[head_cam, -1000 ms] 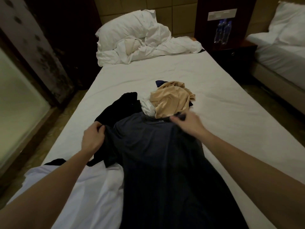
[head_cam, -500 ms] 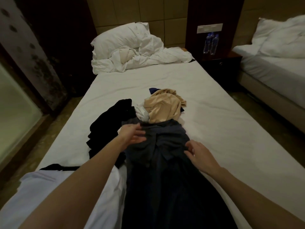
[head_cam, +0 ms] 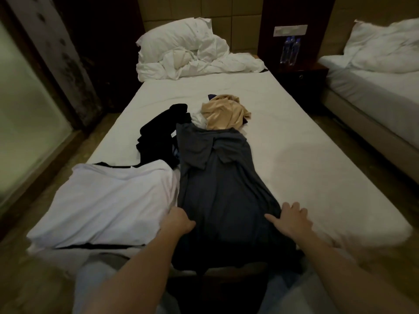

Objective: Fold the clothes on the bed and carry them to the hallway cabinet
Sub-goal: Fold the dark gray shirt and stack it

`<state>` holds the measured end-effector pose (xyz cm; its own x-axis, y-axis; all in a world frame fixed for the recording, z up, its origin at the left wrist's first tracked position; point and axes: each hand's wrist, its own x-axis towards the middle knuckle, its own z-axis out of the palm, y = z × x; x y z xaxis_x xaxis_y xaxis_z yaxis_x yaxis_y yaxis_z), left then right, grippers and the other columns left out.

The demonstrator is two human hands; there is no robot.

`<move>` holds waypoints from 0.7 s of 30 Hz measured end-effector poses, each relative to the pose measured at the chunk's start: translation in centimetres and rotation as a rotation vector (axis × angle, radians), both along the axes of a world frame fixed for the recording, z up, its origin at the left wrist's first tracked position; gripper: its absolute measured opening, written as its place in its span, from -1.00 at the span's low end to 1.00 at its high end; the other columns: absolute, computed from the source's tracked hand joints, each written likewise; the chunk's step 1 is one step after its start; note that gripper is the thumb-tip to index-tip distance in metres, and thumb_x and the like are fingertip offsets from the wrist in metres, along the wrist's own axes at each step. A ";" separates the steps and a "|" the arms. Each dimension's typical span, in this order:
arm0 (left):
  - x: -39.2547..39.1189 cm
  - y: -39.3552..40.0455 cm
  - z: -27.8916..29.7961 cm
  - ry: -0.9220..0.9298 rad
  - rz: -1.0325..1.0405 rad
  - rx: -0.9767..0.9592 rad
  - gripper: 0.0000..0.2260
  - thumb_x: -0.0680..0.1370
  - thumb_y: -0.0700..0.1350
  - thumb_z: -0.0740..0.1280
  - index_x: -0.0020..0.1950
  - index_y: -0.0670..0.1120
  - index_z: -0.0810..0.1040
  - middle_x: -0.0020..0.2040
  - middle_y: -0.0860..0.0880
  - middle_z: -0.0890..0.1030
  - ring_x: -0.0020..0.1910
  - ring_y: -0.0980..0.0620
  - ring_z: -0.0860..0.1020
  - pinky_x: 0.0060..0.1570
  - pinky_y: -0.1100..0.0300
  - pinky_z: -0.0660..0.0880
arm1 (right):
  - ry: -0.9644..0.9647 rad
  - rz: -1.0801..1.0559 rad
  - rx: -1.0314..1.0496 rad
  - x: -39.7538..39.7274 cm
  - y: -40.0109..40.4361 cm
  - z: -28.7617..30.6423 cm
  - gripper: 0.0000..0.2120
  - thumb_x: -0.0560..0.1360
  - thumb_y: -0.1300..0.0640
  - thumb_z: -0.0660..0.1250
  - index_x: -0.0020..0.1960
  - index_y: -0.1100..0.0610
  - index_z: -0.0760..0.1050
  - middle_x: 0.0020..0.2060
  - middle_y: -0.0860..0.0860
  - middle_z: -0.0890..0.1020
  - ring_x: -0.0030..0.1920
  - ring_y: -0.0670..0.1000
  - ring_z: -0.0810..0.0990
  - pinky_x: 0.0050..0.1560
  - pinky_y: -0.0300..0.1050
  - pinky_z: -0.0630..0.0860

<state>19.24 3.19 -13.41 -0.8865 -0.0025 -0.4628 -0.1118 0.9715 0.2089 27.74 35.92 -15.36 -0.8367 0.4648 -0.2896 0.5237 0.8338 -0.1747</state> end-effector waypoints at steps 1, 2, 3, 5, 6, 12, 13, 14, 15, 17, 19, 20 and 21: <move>1.1 -0.1 0.0 0.002 0.006 0.008 -0.51 0.49 0.16 0.33 0.21 -0.20 0.54 0.18 -0.18 0.58 0.13 -0.18 0.58 0.09 0.05 0.54 | 0.004 -0.001 -0.070 0.7 -0.1 -0.2 -0.37 0.51 -0.37 0.20 0.26 0.15 0.32 0.25 0.17 0.39 0.21 0.24 0.41 0.14 0.13 0.46; 2.1 -0.2 0.0 0.003 -0.001 0.010 -0.54 0.50 0.12 0.32 0.22 -0.19 0.53 0.19 -0.18 0.58 0.15 -0.19 0.57 0.12 0.03 0.54 | 0.037 -0.005 -0.156 1.4 -0.2 -0.4 -0.44 0.52 -0.30 0.26 0.21 0.17 0.32 0.20 0.18 0.44 0.10 0.21 0.46 0.06 0.07 0.48; 3.1 -0.3 0.3 0.000 -0.003 0.011 -0.57 0.50 0.08 0.31 0.23 -0.18 0.52 0.19 -0.17 0.57 0.16 -0.19 0.57 0.14 0.02 0.54 | 0.092 -0.012 -0.244 2.1 -0.5 -0.2 -0.54 0.54 -0.20 0.31 0.14 0.17 0.32 0.13 0.17 0.50 -0.01 0.16 0.48 -0.05 0.00 0.46; 4.4 -0.2 0.6 0.052 -0.005 0.024 -0.66 0.50 0.00 0.32 0.19 -0.16 0.51 0.16 -0.16 0.57 0.14 -0.17 0.57 0.11 0.04 0.54 | 0.237 0.003 -0.308 3.4 -1.2 0.3 -0.75 0.56 0.04 0.32 0.03 0.15 0.28 -0.03 0.16 0.55 -0.17 0.11 0.46 -0.21 -0.05 0.38; 4.9 0.0 0.9 0.092 -0.014 0.030 -0.71 0.51 -0.04 0.32 0.17 -0.15 0.50 0.14 -0.15 0.58 0.12 -0.17 0.58 0.07 0.06 0.54 | 0.302 0.021 -0.288 3.8 -1.6 0.6 -0.81 0.56 0.12 0.28 -0.01 0.14 0.26 -0.12 0.14 0.54 -0.21 0.12 0.47 -0.28 -0.06 0.33; 5.8 5.0 3.3 -0.188 0.231 0.620 -0.54 0.53 0.07 0.43 0.24 -0.20 0.40 0.10 -0.20 0.56 -0.18 -0.17 0.63 -0.40 0.10 0.60 | 0.430 0.308 -0.274 4.1 -6.4 1.3 -0.82 0.50 0.11 0.40 0.04 0.10 0.46 -0.06 0.07 0.56 -0.05 0.12 0.56 -0.10 -0.09 0.43; 5.8 5.3 3.8 -0.285 0.280 0.694 -0.52 0.56 0.10 0.39 0.30 -0.20 0.37 0.09 -0.23 0.57 -0.24 -0.20 0.66 -0.41 0.10 0.60 | 0.428 0.357 -0.332 4.1 -7.2 1.3 -0.79 0.51 0.04 0.41 0.08 0.12 0.52 -0.06 0.05 0.57 -0.05 0.07 0.56 -0.07 -0.09 0.48; 5.6 5.3 3.8 -0.337 0.282 0.708 -0.52 0.60 0.08 0.34 0.32 -0.25 0.37 0.06 -0.24 0.59 -0.27 -0.21 0.68 -0.37 0.07 0.62 | 0.417 0.407 -0.370 4.1 -7.7 1.1 -0.78 0.55 0.02 0.38 0.10 0.13 0.56 -0.03 0.05 0.59 -0.03 0.05 0.58 -0.04 -0.10 0.50; 5.5 4.9 3.7 -0.356 0.266 0.695 -0.57 0.62 0.02 0.30 0.30 -0.30 0.40 0.06 -0.25 0.61 -0.27 -0.22 0.69 -0.33 0.05 0.63 | 0.403 0.467 -0.366 4.2 -7.8 0.8 -0.80 0.59 0.06 0.31 0.12 0.14 0.58 0.01 0.06 0.60 0.03 0.06 0.58 0.02 -0.12 0.49; 5.3 3.4 2.9 -0.297 0.132 0.641 -0.78 0.62 -0.15 0.27 0.17 -0.28 0.53 0.06 -0.23 0.64 -0.24 -0.18 0.68 -0.27 0.04 0.65 | 0.375 0.582 -0.246 4.3 -7.0 0.0 -0.79 0.61 0.18 0.20 0.16 0.14 0.56 0.12 0.07 0.59 0.17 0.09 0.54 0.17 -0.17 0.37; 4.5 1.7 1.3 -0.077 -0.242 0.488 -0.85 0.56 -0.29 0.29 0.04 -0.16 0.63 0.03 -0.13 0.67 -0.13 -0.07 0.67 -0.10 0.06 0.64 | 0.297 0.726 -0.097 4.7 -5.7 -0.8 -0.66 0.53 0.26 0.21 0.28 0.12 0.49 0.28 0.04 0.51 0.33 0.09 0.42 0.34 -0.15 0.29; 4.2 1.1 0.7 0.055 -0.471 0.352 -0.80 0.50 -0.32 0.29 -0.01 -0.11 0.66 0.05 -0.07 0.67 -0.02 -0.04 0.64 0.02 0.08 0.60 | 0.232 0.798 -0.025 4.9 -5.1 -1.1 -0.55 0.50 0.28 0.23 0.37 0.10 0.43 0.38 0.02 0.43 0.41 0.07 0.34 0.42 -0.11 0.25; 4.2 0.8 0.2 0.158 -0.684 0.228 -0.77 0.45 -0.33 0.29 -0.05 -0.08 0.66 0.11 -0.03 0.64 0.09 -0.02 0.58 0.11 0.09 0.54 | 0.179 0.865 0.052 5.1 -4.8 -1.2 -0.44 0.47 0.30 0.25 0.46 0.07 0.34 0.46 0.00 0.32 0.48 0.07 0.24 0.46 -0.07 0.21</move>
